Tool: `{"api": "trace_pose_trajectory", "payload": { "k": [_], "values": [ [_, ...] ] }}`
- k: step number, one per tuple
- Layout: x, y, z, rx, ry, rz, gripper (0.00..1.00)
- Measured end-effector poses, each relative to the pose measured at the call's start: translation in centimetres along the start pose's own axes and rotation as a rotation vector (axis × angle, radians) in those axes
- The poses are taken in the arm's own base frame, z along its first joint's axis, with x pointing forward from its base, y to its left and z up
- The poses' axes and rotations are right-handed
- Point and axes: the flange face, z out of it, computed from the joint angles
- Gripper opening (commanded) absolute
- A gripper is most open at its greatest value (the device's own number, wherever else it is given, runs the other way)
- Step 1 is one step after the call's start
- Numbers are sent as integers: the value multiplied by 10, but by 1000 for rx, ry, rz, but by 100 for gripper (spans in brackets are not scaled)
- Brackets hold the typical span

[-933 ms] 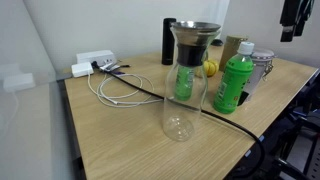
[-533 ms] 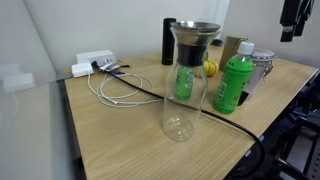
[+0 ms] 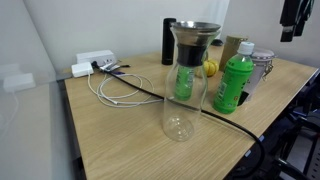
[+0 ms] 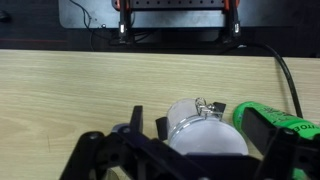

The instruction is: Remove the silver ring from the filter

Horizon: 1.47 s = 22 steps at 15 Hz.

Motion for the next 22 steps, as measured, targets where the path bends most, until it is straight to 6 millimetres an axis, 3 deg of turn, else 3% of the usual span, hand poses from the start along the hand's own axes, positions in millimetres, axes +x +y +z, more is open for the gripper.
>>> {"api": "trace_pose_trajectory", "payload": {
  "k": [18, 22],
  "values": [
    [0, 0, 0, 0, 1, -1, 100],
    [11, -15, -19, -11, 97, -39, 100]
  ]
}}
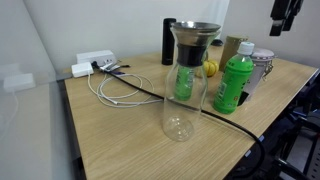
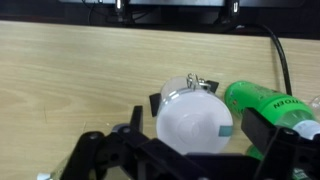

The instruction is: Remove the silver ring from the filter

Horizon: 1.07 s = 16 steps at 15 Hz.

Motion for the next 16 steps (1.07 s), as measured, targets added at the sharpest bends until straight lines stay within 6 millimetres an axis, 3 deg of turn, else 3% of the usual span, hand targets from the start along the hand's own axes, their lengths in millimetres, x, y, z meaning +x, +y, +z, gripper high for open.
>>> {"api": "trace_pose_trajectory", "payload": {
  "k": [12, 16],
  "values": [
    [47, -97, -75, -110, 291, -287, 100],
    [56, -132, -85, -129, 336, -402, 100]
  ]
}}
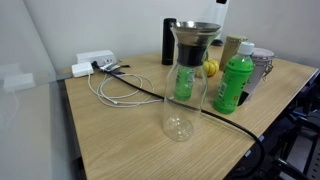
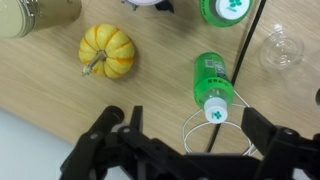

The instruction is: Remove the silver ring from the filter

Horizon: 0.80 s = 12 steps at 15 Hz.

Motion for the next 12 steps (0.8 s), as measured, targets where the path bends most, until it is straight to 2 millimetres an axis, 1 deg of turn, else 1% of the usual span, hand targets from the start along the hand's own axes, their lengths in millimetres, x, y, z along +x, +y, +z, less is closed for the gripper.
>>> {"api": "trace_pose_trajectory", "payload": {
  "k": [4, 6, 12],
  "values": [
    [22, -27, 1, -6, 36, -81, 100],
    [25, -29, -1, -4, 41, -93, 100],
    [26, -28, -1, -4, 41, -98, 100]
  ]
}}
